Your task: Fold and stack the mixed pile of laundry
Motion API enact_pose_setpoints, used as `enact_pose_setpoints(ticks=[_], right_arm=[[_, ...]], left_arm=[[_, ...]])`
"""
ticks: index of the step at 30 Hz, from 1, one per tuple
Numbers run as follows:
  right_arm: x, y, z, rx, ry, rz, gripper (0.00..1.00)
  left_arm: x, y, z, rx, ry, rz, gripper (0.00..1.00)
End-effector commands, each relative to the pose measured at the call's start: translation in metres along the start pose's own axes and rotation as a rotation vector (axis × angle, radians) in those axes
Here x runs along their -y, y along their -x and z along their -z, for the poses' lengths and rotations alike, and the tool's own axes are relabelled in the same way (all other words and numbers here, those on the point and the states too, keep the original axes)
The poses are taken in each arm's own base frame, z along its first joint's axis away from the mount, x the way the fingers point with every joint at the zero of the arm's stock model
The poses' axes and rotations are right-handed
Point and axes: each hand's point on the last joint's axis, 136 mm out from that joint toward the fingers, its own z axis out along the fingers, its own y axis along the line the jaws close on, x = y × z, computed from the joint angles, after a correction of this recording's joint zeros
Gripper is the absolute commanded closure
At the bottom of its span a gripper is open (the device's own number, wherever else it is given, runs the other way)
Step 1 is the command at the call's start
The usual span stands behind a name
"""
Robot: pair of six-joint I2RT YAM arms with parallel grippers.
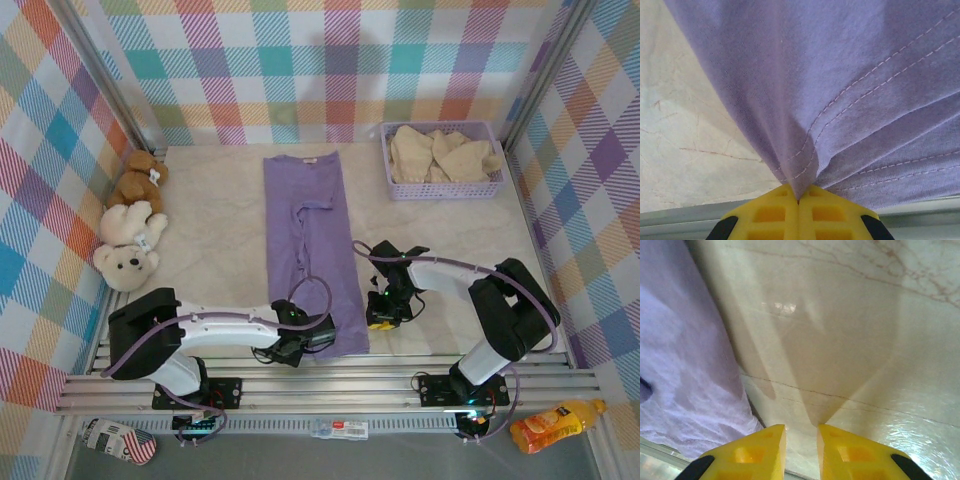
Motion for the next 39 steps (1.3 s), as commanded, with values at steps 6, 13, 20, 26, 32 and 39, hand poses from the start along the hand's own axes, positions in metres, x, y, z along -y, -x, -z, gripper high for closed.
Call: enact_pose_setpoints(ticks=[6,13,20,26,32,39], right_arm=[[-0.018,0.006,0.014,0.046,0.07,0.037,0.69],[-0.031,0.022,0.017,0.075,0.098,0.068,0.67],[-0.048,0.056,0.019,0.118,0.09,0.055,0.68],[-0.041,0.079,0.007,0.115,0.003,0.005,0.72],[-0.02,0.084,-0.01,0.089,-0.105,-0.055,0.84],[-0.013,0.087,-0.015,0.097,-0.139,-0.086,0.89]], left_arm=[[-0.005,0.002,0.011,0.024,0.029,0.071,0.63],[-0.002,0.029,0.017,0.114,0.091,0.062,0.6],[0.0,0.019,-0.005,0.064,0.124,0.031,0.64],[-0.007,0.013,-0.004,0.059,0.122,0.036,0.82],[-0.013,0.014,0.015,0.088,0.088,0.095,0.97],[-0.029,0.002,0.019,0.095,0.053,0.148,0.96]])
